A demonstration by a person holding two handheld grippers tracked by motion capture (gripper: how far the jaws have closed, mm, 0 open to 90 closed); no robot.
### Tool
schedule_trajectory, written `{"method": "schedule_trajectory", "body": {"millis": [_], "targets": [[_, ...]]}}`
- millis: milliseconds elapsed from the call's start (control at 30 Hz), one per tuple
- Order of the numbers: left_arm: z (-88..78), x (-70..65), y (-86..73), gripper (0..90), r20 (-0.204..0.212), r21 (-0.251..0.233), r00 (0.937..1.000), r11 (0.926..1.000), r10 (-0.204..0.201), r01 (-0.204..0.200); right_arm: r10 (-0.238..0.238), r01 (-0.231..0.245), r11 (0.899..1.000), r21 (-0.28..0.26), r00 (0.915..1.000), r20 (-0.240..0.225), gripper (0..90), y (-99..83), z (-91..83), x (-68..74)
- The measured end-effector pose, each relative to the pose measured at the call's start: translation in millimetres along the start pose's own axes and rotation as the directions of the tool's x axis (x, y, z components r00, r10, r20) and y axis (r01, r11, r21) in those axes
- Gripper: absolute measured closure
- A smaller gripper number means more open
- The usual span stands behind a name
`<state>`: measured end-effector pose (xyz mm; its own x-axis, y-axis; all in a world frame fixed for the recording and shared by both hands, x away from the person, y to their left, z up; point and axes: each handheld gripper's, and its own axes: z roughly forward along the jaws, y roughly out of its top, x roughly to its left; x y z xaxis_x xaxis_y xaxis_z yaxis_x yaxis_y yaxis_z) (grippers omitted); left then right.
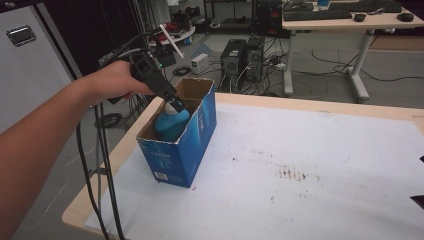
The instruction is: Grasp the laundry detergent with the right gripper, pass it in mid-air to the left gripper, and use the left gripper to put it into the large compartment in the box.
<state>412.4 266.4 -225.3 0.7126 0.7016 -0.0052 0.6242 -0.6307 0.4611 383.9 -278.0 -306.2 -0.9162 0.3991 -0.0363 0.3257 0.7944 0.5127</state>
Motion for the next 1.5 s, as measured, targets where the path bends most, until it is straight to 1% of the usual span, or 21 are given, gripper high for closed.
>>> {"method": "schedule_trajectory", "body": {"millis": [100, 200, 267, 300, 333, 367, 467, 533, 633, 667, 733, 767, 833, 867, 933, 967, 1100, 1133, 1200, 1300, 1500], "targets": [[-5.7, -4.9, 7.4, 24.0, 0.007, -0.024, 0.9999, 0.9997, 0.008, -0.008, 0.001, -0.001, 1.000, -0.001, 1.0000, 0.000, 1.1, 0.4, -0.2, 0.6], [-9.5, -10.4, 16.1, 24.0, -0.006, -0.018, 0.9997, 0.9996, 0.023, -0.023, -0.006, 0.006, 1.000, -0.002, 1.0000, 0.000, 1.1, 0.7, -0.5, 0.5], [-10.5, -12.8, 19.0, 24.0, -0.011, -0.018, 0.9992, 0.9991, 0.037, -0.037, -0.004, 0.004, 1.000, -0.003, 1.0000, 0.001, 1.1, 1.0, -0.8, 0.6], [-12.0, -17.7, 24.3, 24.0, -0.007, -0.017, 0.9977, 0.9975, 0.068, -0.068, -0.004, 0.004, 1.000, -0.003, 1.0000, 0.001, 1.1, 1.1, -0.8, 0.6], [-12.0, -17.7, 24.3, 24.0, -0.007, -0.017, 0.9977, 0.9975, 0.068, -0.068, -0.004, 0.004, 1.000, -0.003, 1.0000, 0.001, 1.1, 1.1, -0.8, 0.6], [-12.9, -22.2, 28.9, 24.0, 0.005, -0.018, 0.9957, 0.9955, 0.093, -0.093, -0.005, 0.005, 1.000, -0.002, 1.0000, 0.003, 1.1, 1.1, -0.9, 0.8], [-12.4, -29.6, 36.2, 24.0, 0.026, -0.030, 0.9921, 0.9921, 0.123, -0.122, -0.002, 0.002, 1.000, -0.003, 1.0000, 0.003, 1.1, 1.1, -1.3, 1.3], [-11.8, -33.9, 41.5, 24.0, 0.052, -0.052, 0.9911, 0.9914, 0.123, -0.120, -0.001, 0.001, 1.000, -0.003, 1.0000, 0.004, 1.1, 1.1, -1.3, 1.5], [-10.9, -38.2, 46.5, 24.0, 0.057, -0.075, 0.9908, 0.9901, 0.123, -0.118, 0.001, -0.001, 1.000, -0.003, 1.0000, 0.004, 1.1, 1.4, -1.5, 2.0], [-9.0, -43.9, 52.6, 24.0, 0.080, -0.094, 0.9849, 0.9848, 0.154, -0.146, 0.000, 0.000, 1.000, -0.004, 1.0000, 0.003, 1.1, 1.5, -1.4, 2.2], [-7.5, -46.8, 55.4, 23.9, 0.087, -0.103, 0.9828, 0.9827, 0.163, -0.154, -0.003, 0.003, 1.000, -0.006, 1.0000, 0.003, 1.1, 1.8, -1.6, 2.5], [-3.6, -51.8, 61.1, 23.9, 0.107, -0.112, 0.9778, 0.9794, 0.180, -0.168, -0.003, 0.003, 1.000, -0.007, 1.0000, 0.003, 1.1, 2.0, -1.6, 2.7], [1.9, -57.3, 66.6, 7.9, 0.104, -0.096, 0.9785, 0.9811, 0.178, -0.168, -0.006, 0.006, 1.000, -0.011, 1.0000, 0.003, 1.1, 2.6, -1.3, 2.8], [4.6, -59.6, 68.6, 7.9, 0.110, -0.094, 0.9749, 0.9784, 0.194, -0.184, -0.004, 0.004, 1.000, -0.010, 1.0000, 0.001, 1.1, 2.7, -1.4, 3.2], [10.2, -64.1, 72.6, 7.8, 0.115, -0.087, 0.9723, 0.9771, 0.204, -0.194, -0.008, 0.008, 1.000, -0.013, 1.0000, 0.001, 1.1, 2.9, -1.2, 3.0], [12.3, -65.6, 74.1, 1.5, 0.108, -0.081, 0.9738, 0.9780, 0.200, -0.192, -0.004, 0.004, 1.000, -0.012, 1.0000, 0.001, 1.1, 3.2, -1.5, 3.7], [20.0, -70.8, 78.7, 1.5, 0.108, -0.075, 0.9696, 0.9744, 0.219, -0.212, -0.005, 0.005, 1.000, -0.014, 1.0000, 0.000, 1.1, 3.3, -1.5, 3.9], [26.2, -76.8, 83.3, 1.6, 0.105, -0.080, 0.9654, 0.9697, 0.239, -0.231, -0.007, 0.007, 1.000, -0.016, 1.0000, -0.001, 1.1, 3.5, -1.3, 3.8], [28.0, -78.8, 85.0, 1.6, 0.110, -0.083, 0.9643, 0.9690, 0.241, -0.233, -0.009, 0.009, 1.000, -0.016, 1.0000, -0.001, 1.1, 3.6, -1.0, 3.8], [35.1, -88.1, 91.7, 1.6, 0.115, -0.100, 0.9578, 0.9623, 0.264, -0.253, -0.009, 0.009, 1.000, -0.014, 1.0000, -0.002, 1.1, 4.2, -0.5, 4.0], [45.1, -97.9, 97.9, 1.6, 0.123, -0.104, 0.9509, 0.9566, 0.284, -0.272, -0.005, 0.005, 1.000, -0.014, 1.0000, -0.003, 1.1, 4.0, 0.3, 3.7]]}}
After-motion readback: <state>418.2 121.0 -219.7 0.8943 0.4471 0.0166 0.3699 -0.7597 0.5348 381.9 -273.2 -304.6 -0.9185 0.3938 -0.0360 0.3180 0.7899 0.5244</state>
